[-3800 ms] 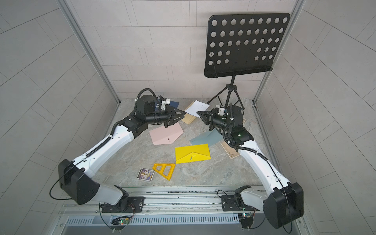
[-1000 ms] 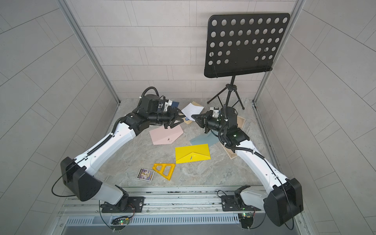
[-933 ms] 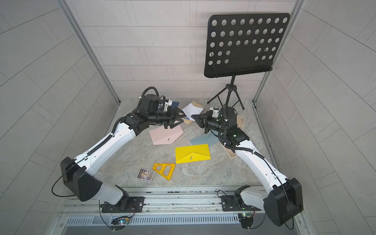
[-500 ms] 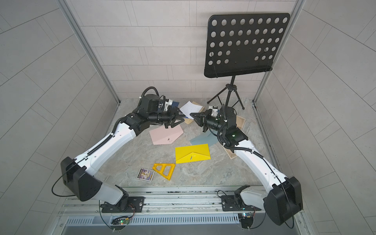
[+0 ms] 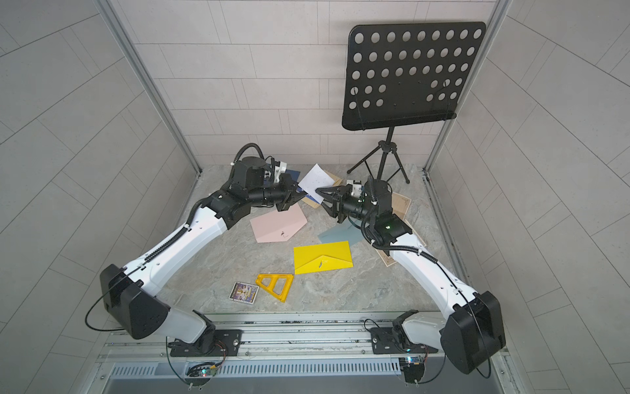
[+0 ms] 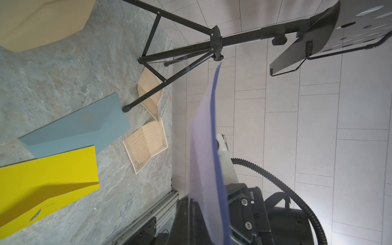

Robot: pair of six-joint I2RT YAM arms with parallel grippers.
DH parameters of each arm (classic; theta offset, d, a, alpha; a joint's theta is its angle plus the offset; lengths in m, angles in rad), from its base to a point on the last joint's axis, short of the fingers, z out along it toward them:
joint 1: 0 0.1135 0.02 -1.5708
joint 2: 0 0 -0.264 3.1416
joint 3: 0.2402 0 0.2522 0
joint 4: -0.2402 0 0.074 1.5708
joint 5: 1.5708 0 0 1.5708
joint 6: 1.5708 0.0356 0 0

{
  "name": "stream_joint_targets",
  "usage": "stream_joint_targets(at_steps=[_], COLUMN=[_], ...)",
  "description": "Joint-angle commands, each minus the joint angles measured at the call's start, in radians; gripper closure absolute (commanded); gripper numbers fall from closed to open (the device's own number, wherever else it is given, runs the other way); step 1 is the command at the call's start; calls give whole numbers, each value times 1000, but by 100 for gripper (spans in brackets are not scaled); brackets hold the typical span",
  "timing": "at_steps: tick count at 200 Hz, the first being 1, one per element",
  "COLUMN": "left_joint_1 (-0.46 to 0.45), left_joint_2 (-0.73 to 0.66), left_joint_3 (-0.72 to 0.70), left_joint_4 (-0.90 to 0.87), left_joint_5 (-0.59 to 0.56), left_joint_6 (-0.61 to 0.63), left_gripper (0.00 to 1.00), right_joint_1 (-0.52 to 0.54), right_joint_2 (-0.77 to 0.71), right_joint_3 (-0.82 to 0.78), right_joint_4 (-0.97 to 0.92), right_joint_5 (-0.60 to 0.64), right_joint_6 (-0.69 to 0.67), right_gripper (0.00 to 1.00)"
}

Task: Take the letter paper out of the envelope
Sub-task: Unfold the letter paper.

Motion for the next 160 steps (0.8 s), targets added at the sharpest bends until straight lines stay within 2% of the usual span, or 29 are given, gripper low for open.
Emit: stream_joint_targets(at_steps=[1,15,28,38,67,96,113,142,160], left_joint_1=[5,-6,-8,-11,-63,-71,-75,-81,-83], left_joint_2=[-37,-11,-8,-24,-94,-149,-158,-130,-131], left_joint_3=[146,266,302,289,201,95,84,117,114], left_joint_4=[-230,-435,-535,-571,-599,-512,-466,-481,-475], left_joint_5=[-144,-244,-320,-371,-501,-549,-565,-549,-542], left_joint_6=[206,376,491,555,708,697,694,730,728], left_gripper=[100,100,100,100,100,100,100,100,100], right_joint_1=[-6,-8,-10,-9,12,135,203,219,220], right_joint_2=[-39,-59,-67,-72,-68,-44,-32,7,46], right_joint_3=[38,87,163,202,270,293,264,287,297], right_joint_4=[-189,-324,-472,-529,-564,-522,-478,-487,-479], right_joint_5=[28,91,154,198,294,379,406,388,331], right_joint_6=[-139,-272,-404,-455,-496,-488,-456,-461,-431], right_gripper=[47,41,35,32,22,12,10,8,10])
